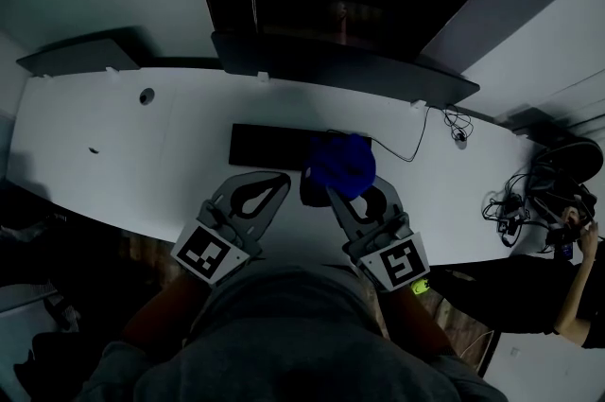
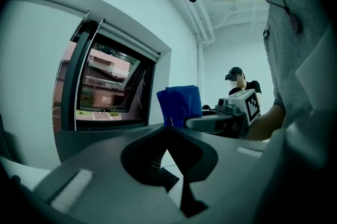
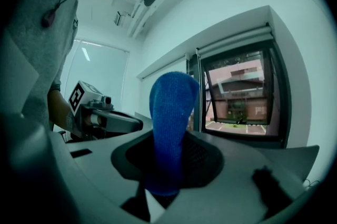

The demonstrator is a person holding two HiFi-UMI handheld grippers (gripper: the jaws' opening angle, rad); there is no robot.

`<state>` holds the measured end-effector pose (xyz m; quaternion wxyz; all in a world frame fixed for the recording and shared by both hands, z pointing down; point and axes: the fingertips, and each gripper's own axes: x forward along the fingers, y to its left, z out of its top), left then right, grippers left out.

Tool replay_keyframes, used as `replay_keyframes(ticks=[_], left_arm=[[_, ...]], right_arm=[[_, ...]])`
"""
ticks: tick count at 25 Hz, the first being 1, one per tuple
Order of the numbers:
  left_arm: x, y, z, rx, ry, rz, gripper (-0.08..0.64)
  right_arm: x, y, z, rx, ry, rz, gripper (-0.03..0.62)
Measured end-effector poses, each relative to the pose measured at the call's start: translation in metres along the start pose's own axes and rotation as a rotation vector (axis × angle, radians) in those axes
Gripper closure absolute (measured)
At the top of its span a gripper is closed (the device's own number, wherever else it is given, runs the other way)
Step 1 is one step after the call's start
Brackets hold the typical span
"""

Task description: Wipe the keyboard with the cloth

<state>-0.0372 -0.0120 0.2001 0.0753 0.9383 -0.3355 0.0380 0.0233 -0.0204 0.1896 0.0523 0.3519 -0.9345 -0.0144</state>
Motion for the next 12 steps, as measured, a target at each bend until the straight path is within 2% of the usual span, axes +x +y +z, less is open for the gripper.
replay_keyframes(ticks=[4, 9, 12], left_arm=[[0.0002, -0.0009, -0.0007, -0.013, -0.001, -0.002, 0.552], [0.0015, -0.0006, 0.0083, 0.025, -0.048, -0.022, 0.552], [-0.0001, -0.0008, 0.0013, -0.016, -0.001, -0.012, 0.552]], right_arm=[[-0.0001, 0.0009, 0.0012, -0.006, 0.001, -0.003, 0.468], [-0.0001, 0.0011, 0.0015, -0.009, 0.007, -0.008, 0.468], [0.0001, 0.0013, 0.0013, -0.005, 0.008, -0.013, 0.468]])
